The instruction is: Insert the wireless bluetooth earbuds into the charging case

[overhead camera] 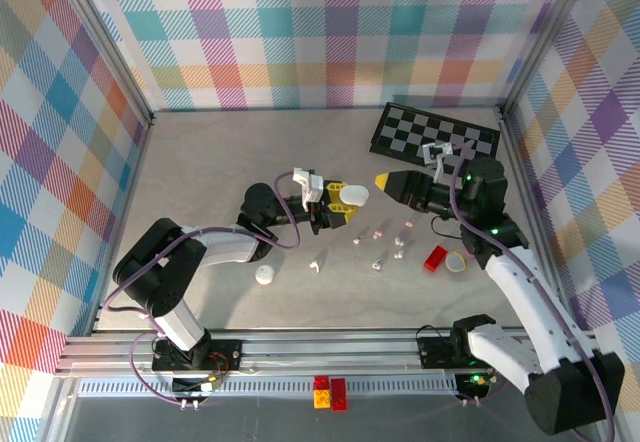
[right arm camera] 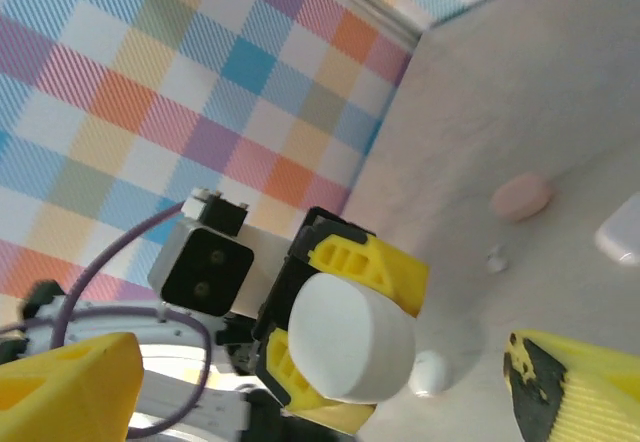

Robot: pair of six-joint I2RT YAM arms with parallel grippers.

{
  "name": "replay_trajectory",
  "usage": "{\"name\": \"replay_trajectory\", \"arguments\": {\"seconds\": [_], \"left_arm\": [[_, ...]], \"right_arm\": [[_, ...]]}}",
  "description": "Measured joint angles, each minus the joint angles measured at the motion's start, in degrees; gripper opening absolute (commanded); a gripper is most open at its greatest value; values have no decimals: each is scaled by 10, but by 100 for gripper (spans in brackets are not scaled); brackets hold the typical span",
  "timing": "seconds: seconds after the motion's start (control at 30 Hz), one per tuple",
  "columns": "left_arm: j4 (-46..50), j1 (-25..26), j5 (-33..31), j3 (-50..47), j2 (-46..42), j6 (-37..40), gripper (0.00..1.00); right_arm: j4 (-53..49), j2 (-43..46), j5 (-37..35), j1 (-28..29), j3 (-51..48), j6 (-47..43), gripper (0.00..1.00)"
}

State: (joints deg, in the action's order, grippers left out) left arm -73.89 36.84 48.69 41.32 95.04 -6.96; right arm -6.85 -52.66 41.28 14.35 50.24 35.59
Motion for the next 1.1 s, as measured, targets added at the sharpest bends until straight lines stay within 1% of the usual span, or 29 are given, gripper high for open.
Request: {"name": "replay_trajectory", "arguments": {"seconds": [0.1, 0.23, 0.33, 0.4, 0.5, 0.63, 0.83, 1.1], "left_arm": [[0, 0, 16, -3, 0, -17, 38], [0, -2, 38, -4, -1, -39, 37], [0, -2, 49, -5, -2, -49, 37], [0, -2, 56, -7, -4, -55, 38], [0, -2, 60, -7, -4, -57, 38], [0, -2, 63, -7, -5, -57, 38], [0, -3, 63, -7, -5, -59, 38], [3, -6, 62, -7, -5, -59, 38]], "right_arm": [[-83, 17, -34, 16, 33, -141, 96], [-148, 21, -96, 82, 39, -304, 98], [-169, 2, -137, 125, 39, -374, 98], [-172, -16, -165, 144, 40, -400, 98], [-169, -34, -202, 159, 40, -418, 97], [-153, -35, -243, 161, 40, -423, 97], [-146, -29, -265, 165, 40, -421, 96], [-118, -21, -293, 165, 40, -381, 95]]}}
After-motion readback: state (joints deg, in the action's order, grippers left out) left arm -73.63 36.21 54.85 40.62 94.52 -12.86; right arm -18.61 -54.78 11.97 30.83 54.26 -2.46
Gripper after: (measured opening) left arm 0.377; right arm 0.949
